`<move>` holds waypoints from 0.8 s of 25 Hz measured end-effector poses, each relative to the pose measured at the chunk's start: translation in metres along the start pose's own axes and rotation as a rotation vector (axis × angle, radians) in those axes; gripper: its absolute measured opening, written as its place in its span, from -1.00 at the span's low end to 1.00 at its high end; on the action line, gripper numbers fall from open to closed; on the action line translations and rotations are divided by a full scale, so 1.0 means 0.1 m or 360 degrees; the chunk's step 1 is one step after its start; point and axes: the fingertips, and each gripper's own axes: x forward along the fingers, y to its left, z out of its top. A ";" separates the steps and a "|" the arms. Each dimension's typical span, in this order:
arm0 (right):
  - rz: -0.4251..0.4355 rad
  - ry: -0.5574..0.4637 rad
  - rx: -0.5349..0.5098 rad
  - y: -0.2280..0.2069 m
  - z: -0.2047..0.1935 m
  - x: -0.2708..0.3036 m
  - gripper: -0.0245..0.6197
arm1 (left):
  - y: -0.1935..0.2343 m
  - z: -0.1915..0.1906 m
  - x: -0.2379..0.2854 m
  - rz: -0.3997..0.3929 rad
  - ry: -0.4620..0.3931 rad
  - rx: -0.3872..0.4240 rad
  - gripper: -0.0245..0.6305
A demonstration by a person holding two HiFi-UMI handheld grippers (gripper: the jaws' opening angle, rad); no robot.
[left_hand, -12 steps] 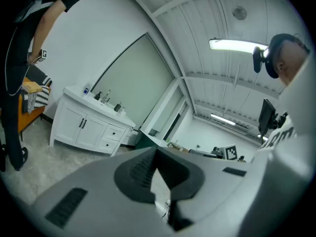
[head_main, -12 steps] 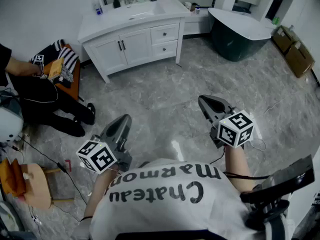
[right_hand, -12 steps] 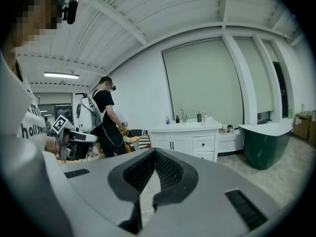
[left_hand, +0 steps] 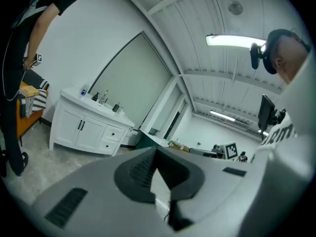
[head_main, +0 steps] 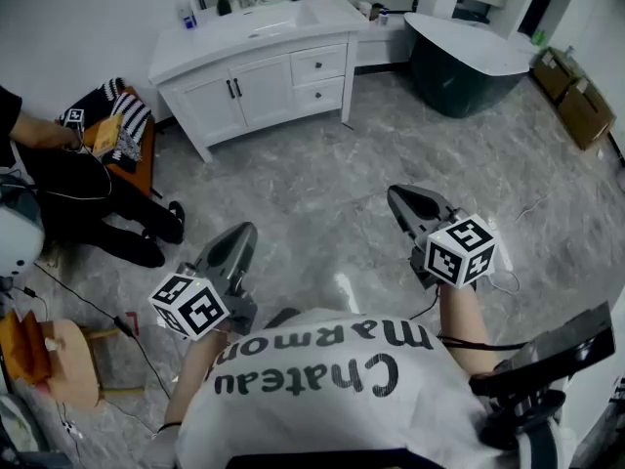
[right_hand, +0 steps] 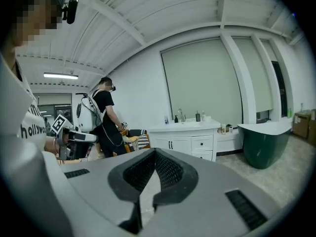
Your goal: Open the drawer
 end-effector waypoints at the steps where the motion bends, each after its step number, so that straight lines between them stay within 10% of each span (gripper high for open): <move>1: 0.0003 -0.0010 0.0007 0.00 0.00 -0.01 -0.89 | 0.00 0.00 -0.01 0.0004 -0.0011 -0.0006 -0.91; 20: 0.0036 -0.0052 0.0302 -0.37 -0.13 0.56 -0.89 | 0.18 0.18 1.02 -0.0240 0.0024 0.0036 -0.91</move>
